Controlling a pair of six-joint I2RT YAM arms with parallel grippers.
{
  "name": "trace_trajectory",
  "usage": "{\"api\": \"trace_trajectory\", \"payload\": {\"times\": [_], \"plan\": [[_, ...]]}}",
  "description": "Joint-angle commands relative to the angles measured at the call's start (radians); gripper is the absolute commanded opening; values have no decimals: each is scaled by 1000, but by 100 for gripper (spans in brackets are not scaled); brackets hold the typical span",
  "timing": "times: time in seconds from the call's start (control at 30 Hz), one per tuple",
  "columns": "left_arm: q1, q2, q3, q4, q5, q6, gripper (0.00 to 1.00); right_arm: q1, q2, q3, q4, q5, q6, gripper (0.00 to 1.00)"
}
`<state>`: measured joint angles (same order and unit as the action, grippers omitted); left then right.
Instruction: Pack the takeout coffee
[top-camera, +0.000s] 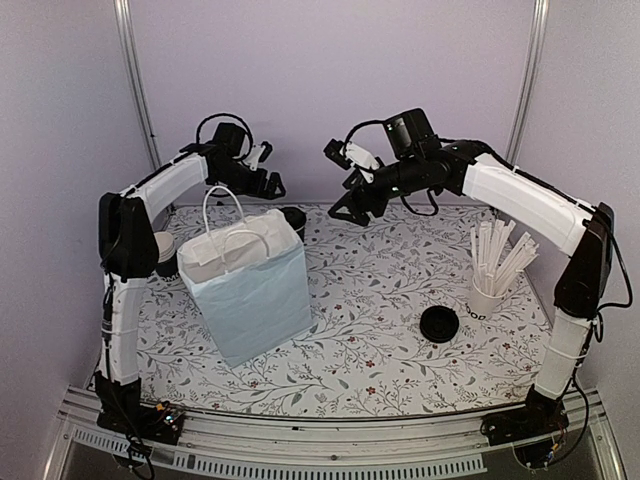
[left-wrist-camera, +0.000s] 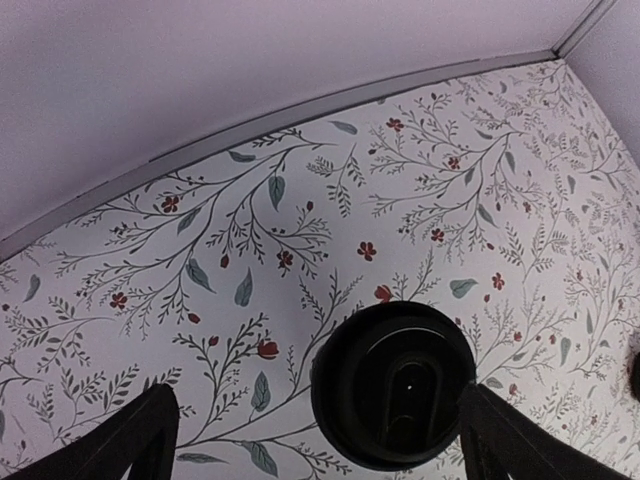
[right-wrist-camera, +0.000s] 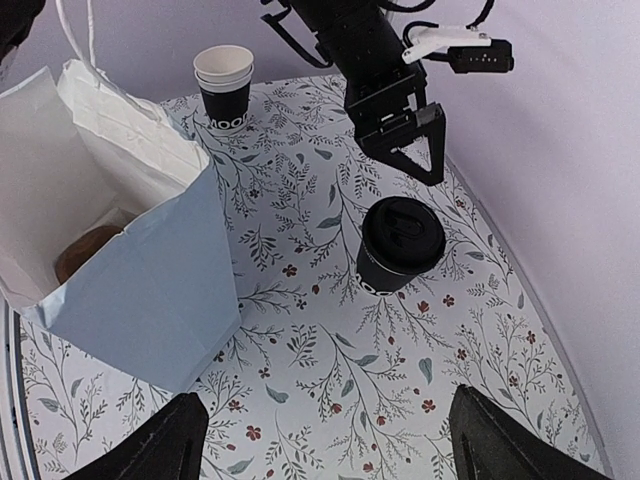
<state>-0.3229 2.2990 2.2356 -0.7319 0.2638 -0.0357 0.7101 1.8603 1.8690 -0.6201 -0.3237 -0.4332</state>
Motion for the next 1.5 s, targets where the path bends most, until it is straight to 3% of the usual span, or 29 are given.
{"api": "trace_trajectory", "payload": {"times": [0.0,0.7,0.93,1.0,1.1,1.47], "plan": [[-49,46,31,-4,-55,29,100,-5,18,6,1,13,11,87],[-97,155,61,-1,-63,64,99,-4,33,-4,-15,-21,12,87],[-98,150,63,-7,-37,74,85,-4,29,-9,-16,-20,11,86],[-99,144,63,-13,-52,76,87,-4,27,-10,-17,-20,11,86],[-102,133,59,-19,-88,88,99,-5,25,-10,-17,-21,10,86],[-119,116,42,-20,-159,111,100,-4,20,-13,-21,-27,10,86]]}}
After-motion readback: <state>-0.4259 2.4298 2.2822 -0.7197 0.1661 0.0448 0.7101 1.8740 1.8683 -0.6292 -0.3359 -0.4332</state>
